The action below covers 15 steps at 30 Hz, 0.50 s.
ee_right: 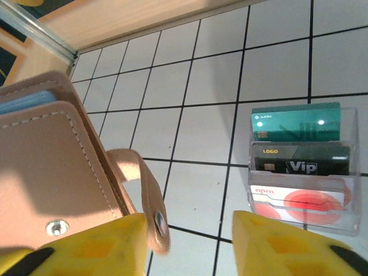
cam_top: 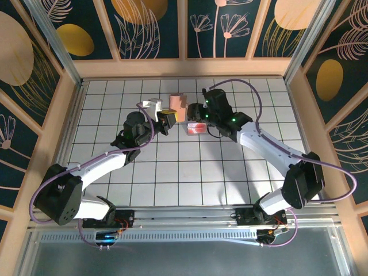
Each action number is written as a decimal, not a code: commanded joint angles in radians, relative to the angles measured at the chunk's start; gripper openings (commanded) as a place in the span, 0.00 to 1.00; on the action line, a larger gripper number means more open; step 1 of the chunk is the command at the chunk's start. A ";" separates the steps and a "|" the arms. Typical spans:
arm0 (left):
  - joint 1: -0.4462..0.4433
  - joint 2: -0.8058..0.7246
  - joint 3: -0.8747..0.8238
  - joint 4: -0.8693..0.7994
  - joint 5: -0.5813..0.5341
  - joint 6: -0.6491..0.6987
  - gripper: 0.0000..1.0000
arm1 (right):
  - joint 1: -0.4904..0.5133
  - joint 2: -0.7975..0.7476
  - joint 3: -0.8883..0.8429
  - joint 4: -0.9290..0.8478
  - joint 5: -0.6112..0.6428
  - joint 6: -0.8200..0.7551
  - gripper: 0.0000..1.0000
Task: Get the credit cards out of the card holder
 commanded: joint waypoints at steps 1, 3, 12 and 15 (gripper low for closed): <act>-0.007 -0.026 0.026 0.019 -0.012 0.007 0.00 | -0.035 -0.074 -0.057 0.099 -0.073 -0.007 0.50; -0.007 -0.021 0.034 0.008 -0.002 0.012 0.00 | -0.057 -0.093 -0.092 0.144 -0.117 -0.008 0.57; -0.006 0.004 0.103 -0.072 0.128 0.071 0.00 | -0.149 -0.156 -0.217 0.373 -0.414 -0.080 0.83; -0.007 0.008 0.117 -0.084 0.170 0.082 0.00 | -0.150 -0.152 -0.215 0.392 -0.480 -0.115 0.84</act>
